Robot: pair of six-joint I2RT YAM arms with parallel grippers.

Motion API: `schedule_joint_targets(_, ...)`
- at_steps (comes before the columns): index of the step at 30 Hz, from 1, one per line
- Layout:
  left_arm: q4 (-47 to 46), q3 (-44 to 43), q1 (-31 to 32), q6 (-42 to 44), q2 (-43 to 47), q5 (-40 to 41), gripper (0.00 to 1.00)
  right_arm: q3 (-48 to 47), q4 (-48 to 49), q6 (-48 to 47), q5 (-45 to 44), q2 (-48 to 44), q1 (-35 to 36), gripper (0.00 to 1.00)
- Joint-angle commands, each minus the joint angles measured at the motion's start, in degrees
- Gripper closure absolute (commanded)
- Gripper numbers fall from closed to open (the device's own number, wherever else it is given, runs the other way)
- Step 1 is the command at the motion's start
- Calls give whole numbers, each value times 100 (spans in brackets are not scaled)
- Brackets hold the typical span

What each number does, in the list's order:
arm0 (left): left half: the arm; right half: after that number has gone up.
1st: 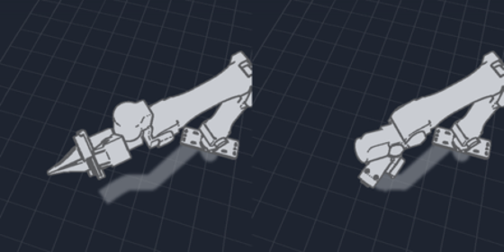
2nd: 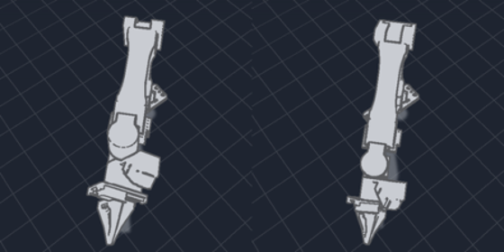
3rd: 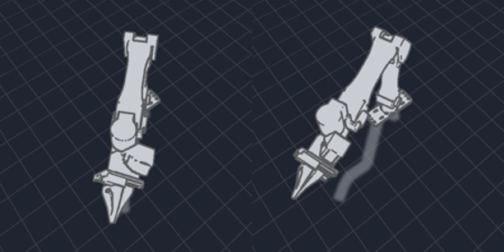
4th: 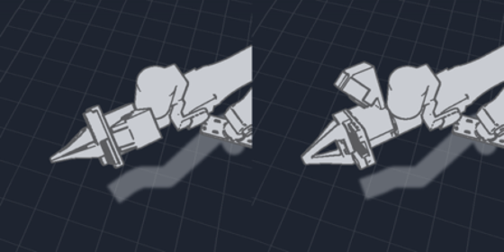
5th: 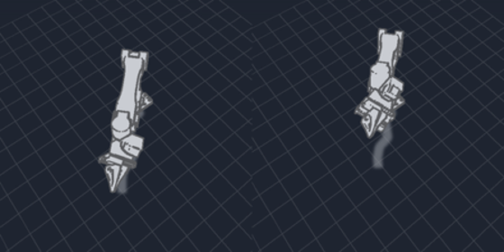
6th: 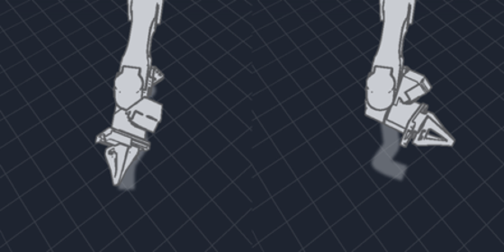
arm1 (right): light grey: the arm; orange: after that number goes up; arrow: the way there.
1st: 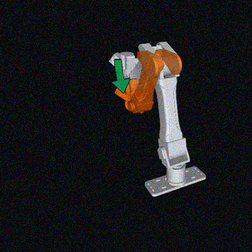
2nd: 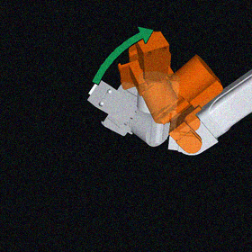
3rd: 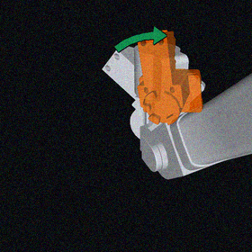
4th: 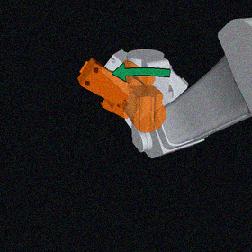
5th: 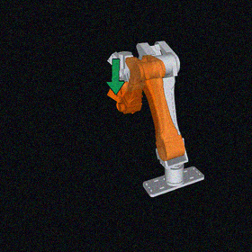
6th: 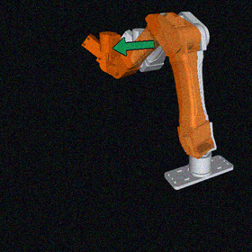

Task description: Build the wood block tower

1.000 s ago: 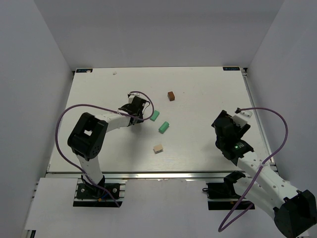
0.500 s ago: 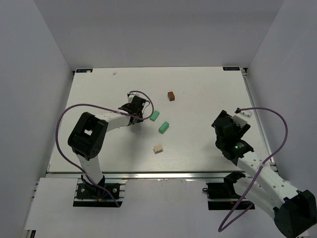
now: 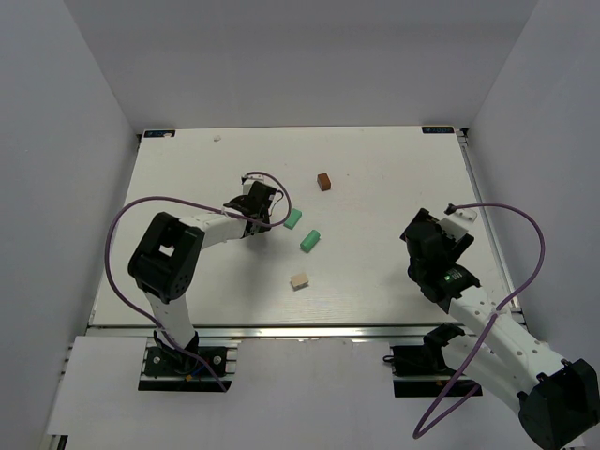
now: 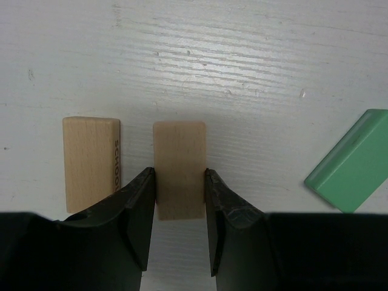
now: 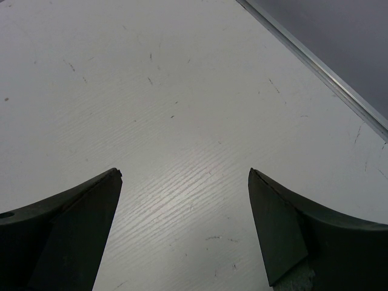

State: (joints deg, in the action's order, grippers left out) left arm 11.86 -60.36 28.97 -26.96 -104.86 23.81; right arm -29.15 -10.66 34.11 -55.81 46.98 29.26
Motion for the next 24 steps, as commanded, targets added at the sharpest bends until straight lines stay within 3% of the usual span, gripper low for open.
schedule_joint_targets(1,203,156,-41,77,220,9,57,-188,-33,70,-237,-49,-16,11)
schedule_joint_targets(10,247,156,-41,86,308,9,53,-179,-33,78,-255,-84,-16,11)
schedule_joint_targets(16,264,138,-41,156,317,18,46,-179,-42,70,-272,-93,-16,11)
schedule_joint_targets(24,229,86,-41,226,291,-26,45,-162,-42,96,-299,-110,-25,11)
